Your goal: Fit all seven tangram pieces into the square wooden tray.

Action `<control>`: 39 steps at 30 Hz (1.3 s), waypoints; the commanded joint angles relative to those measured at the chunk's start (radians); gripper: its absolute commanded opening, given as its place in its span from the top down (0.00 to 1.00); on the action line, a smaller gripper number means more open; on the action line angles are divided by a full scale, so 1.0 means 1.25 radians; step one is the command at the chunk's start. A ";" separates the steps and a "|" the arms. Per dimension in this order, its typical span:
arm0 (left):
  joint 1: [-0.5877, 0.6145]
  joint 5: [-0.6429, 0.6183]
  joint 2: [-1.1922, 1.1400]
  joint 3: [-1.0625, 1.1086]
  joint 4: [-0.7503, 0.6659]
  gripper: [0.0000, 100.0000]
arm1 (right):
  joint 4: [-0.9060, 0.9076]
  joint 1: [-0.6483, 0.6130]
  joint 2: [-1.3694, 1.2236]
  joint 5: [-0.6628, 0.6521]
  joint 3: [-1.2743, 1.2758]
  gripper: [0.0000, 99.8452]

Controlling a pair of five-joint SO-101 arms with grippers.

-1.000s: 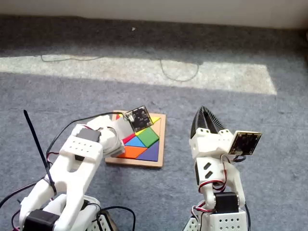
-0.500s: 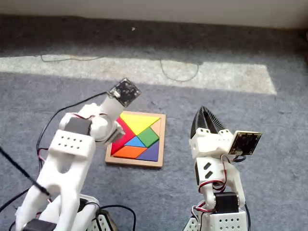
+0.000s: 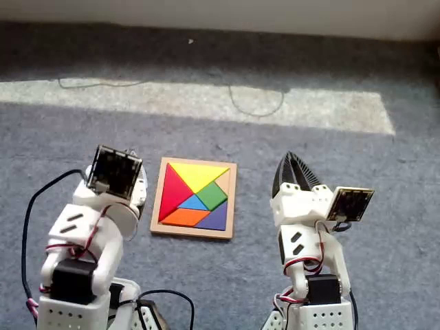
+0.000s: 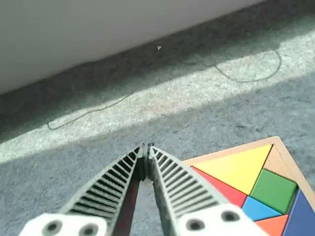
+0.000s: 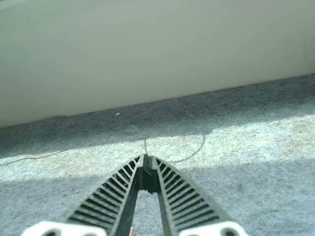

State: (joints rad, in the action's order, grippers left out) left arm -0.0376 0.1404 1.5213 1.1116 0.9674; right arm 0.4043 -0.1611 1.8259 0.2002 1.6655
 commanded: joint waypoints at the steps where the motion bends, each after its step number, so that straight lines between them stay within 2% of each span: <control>1: 0.009 -0.009 0.112 0.036 0.006 0.99 | 0.050 -0.008 0.008 -0.010 -0.009 0.99; 7: 0.050 -0.010 0.250 0.121 0.006 0.99 | 0.121 -0.013 0.008 -0.098 -0.087 0.99; 13: 0.152 -0.010 0.241 0.182 0.007 0.99 | 0.214 -0.013 0.008 -0.133 -0.089 0.99; 19: 0.155 -0.010 0.241 0.276 0.007 0.99 | 0.289 -0.013 0.008 -0.133 -0.077 0.99; 26: 0.158 -0.006 0.241 0.438 0.001 0.99 | 0.294 -0.009 0.008 -0.133 0.037 0.99; 36: 0.158 -0.005 0.236 0.467 0.011 0.99 | 0.374 -0.009 0.008 -0.133 0.102 0.99; 39: 0.158 -0.005 0.236 0.467 0.079 0.99 | 0.434 -0.009 0.008 -0.133 0.102 0.99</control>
State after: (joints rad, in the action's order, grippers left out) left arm 0.1465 0.1389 1.8174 1.6747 0.9981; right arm 0.8892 -0.1672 1.8259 0.0453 1.6717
